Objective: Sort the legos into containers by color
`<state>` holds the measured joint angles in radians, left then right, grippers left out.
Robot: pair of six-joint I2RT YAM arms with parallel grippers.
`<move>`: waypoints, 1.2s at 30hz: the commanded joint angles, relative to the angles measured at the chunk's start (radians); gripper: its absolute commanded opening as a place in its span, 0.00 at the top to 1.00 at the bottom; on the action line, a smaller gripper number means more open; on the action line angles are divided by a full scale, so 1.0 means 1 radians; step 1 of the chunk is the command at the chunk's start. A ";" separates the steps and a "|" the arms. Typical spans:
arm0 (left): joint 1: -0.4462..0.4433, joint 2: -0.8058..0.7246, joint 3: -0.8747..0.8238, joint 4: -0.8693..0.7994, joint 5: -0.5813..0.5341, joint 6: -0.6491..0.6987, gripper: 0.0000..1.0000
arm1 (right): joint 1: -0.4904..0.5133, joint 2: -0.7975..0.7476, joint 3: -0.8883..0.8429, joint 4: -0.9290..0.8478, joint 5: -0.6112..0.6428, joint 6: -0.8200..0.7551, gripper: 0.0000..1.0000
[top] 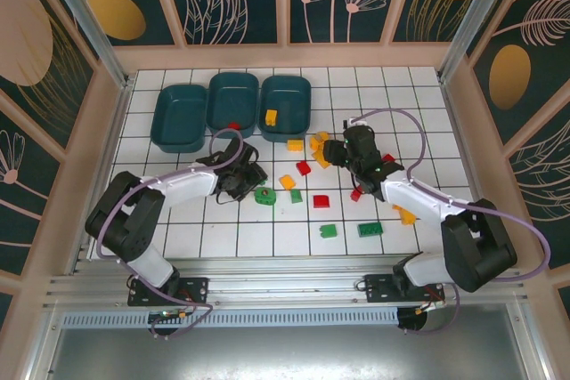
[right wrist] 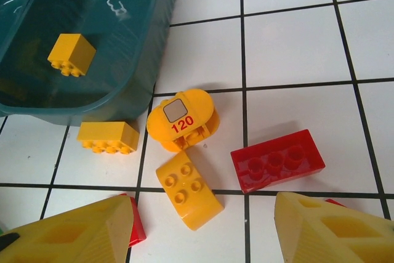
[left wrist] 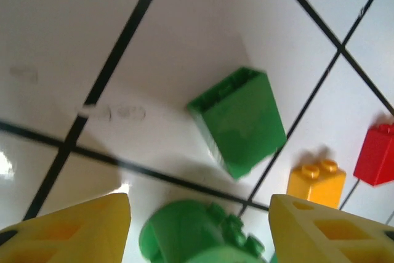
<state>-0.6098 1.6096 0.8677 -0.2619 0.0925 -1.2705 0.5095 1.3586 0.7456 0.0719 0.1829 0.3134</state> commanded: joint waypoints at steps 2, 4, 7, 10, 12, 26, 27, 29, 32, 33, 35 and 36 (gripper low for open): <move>-0.016 -0.089 -0.027 -0.077 0.034 -0.099 0.35 | -0.009 -0.037 0.010 0.022 0.015 -0.005 0.35; -0.021 -0.090 -0.032 -0.063 0.056 -0.138 0.32 | -0.011 -0.039 0.012 0.022 0.020 -0.007 0.35; -0.032 -0.040 -0.008 -0.062 0.132 -0.184 0.32 | -0.011 -0.045 0.012 0.026 0.019 -0.007 0.35; -0.051 0.000 -0.012 -0.024 0.224 -0.239 0.33 | -0.011 -0.051 0.003 0.027 0.025 -0.007 0.35; -0.066 -0.002 -0.033 0.000 0.231 -0.287 0.32 | -0.013 -0.060 -0.004 0.024 0.034 -0.007 0.35; -0.072 0.082 0.047 0.036 0.154 -0.323 0.34 | -0.013 -0.110 -0.043 0.045 0.050 -0.011 0.35; -0.073 0.082 0.055 0.027 0.142 -0.320 0.34 | -0.013 -0.109 -0.044 0.045 0.049 -0.010 0.34; -0.073 0.085 0.056 0.027 0.134 -0.318 0.34 | -0.013 -0.105 -0.041 0.044 0.045 -0.012 0.34; -0.071 0.098 0.049 0.032 0.130 -0.315 0.35 | -0.013 -0.105 -0.042 0.043 0.046 -0.014 0.34; -0.070 0.098 0.048 0.030 0.130 -0.310 0.36 | -0.014 -0.105 -0.043 0.045 0.047 -0.014 0.34; -0.068 0.135 0.039 0.034 0.129 -0.307 0.39 | -0.014 -0.103 -0.046 0.046 0.046 -0.014 0.34; -0.067 0.139 0.034 0.038 0.129 -0.306 0.40 | -0.015 -0.104 -0.049 0.048 0.044 -0.014 0.35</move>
<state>-0.6807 1.7172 0.9070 -0.2054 0.2424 -1.5909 0.5026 1.2720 0.7105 0.0814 0.2092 0.3122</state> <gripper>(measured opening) 0.607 0.656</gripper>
